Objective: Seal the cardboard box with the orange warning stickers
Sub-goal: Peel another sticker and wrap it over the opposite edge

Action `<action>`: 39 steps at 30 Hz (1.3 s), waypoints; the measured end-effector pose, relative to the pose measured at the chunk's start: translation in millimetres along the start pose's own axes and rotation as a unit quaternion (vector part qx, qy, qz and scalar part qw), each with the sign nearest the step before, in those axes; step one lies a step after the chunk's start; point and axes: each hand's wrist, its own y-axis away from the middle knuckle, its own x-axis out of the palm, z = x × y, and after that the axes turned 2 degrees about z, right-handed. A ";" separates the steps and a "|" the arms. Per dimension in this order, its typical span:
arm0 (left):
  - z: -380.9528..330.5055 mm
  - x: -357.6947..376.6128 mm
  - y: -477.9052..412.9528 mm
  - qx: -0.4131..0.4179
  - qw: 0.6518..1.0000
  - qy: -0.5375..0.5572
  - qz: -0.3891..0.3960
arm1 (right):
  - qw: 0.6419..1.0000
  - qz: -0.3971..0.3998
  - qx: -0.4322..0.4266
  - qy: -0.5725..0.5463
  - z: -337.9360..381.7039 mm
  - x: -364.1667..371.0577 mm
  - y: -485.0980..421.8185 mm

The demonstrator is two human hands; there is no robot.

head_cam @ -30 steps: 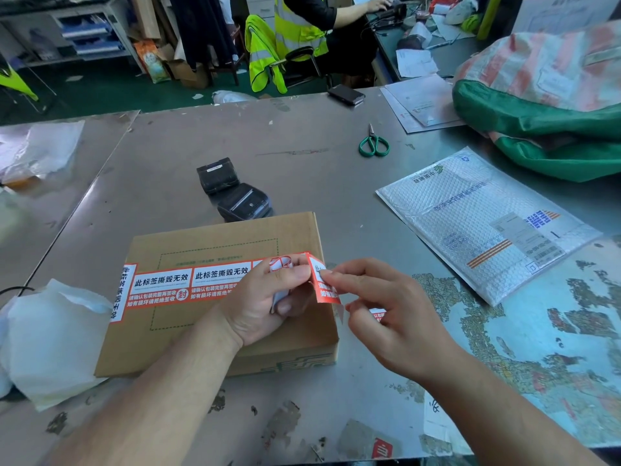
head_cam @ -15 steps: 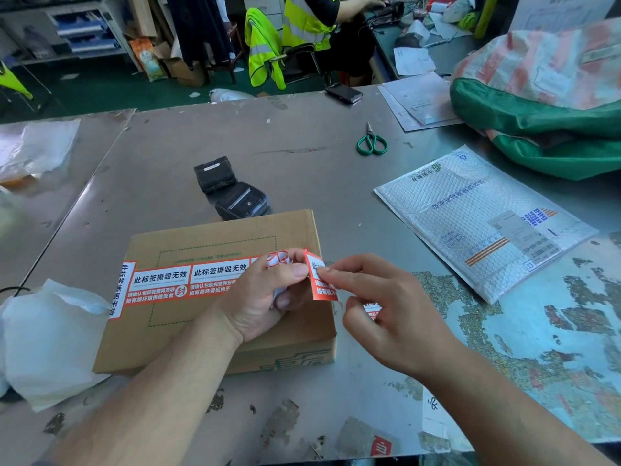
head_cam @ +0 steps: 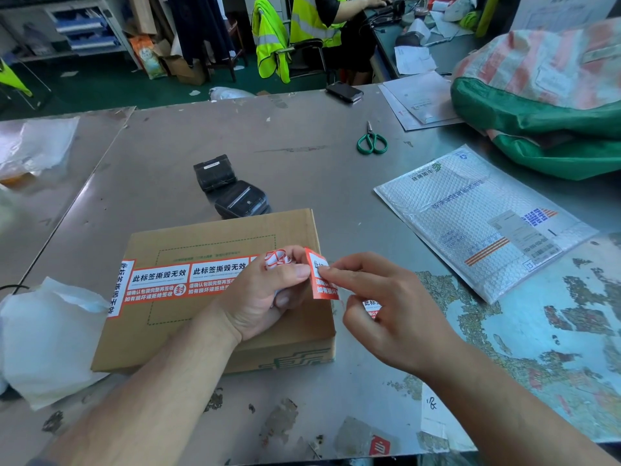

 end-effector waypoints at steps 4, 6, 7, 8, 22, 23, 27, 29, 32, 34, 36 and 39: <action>-4.2 6.8 0.3 0.015 0.999 -0.038 -0.021 | 0.997 -0.016 0.058 -0.048 3.4 -0.3 0.9; -7.2 14.6 -0.5 0.030 0.997 -0.052 -0.045 | 0.994 -0.024 0.088 -0.066 7.2 -3.7 0.3; -9.2 19.7 -0.9 0.039 0.996 -0.054 -0.055 | 0.992 -0.026 0.096 -0.079 9.1 -6.2 -0.2; -10.8 25.6 -1.6 0.049 0.995 -0.059 -0.060 | 0.990 -0.030 0.098 -0.094 10.5 -9.2 -1.2; -3.4 74.2 -18.0 0.028 0.989 -0.115 -0.089 | 0.987 -0.110 0.058 -0.104 -7.9 -17.4 10.6; -3.5 74.7 -18.3 0.018 0.990 -0.104 -0.094 | 0.987 -0.110 0.054 -0.102 -7.8 -17.5 11.1; -3.1 75.7 -20.1 -0.021 0.992 -0.069 -0.107 | 0.988 -0.109 0.043 -0.100 -9.3 -18.0 13.2; -3.2 76.2 -19.0 -0.024 0.991 -0.071 -0.107 | 0.989 -0.107 0.040 -0.096 -11.9 -17.6 14.9; -5.6 78.5 -16.2 0.015 0.988 -0.122 -0.089 | 0.986 -0.105 0.059 -0.118 -14.3 -16.6 16.4; -5.6 78.1 -14.8 0.042 0.984 -0.150 -0.085 | 0.976 -0.106 0.080 -0.174 -13.7 -15.8 16.6; -6.1 77.8 -13.4 0.060 0.980 -0.171 -0.083 | 0.966 -0.107 0.095 -0.216 -12.0 -15.9 16.2; -7.0 75.8 -12.3 0.068 0.973 -0.200 -0.091 | 0.957 -0.102 0.115 -0.245 -9.1 -16.6 13.8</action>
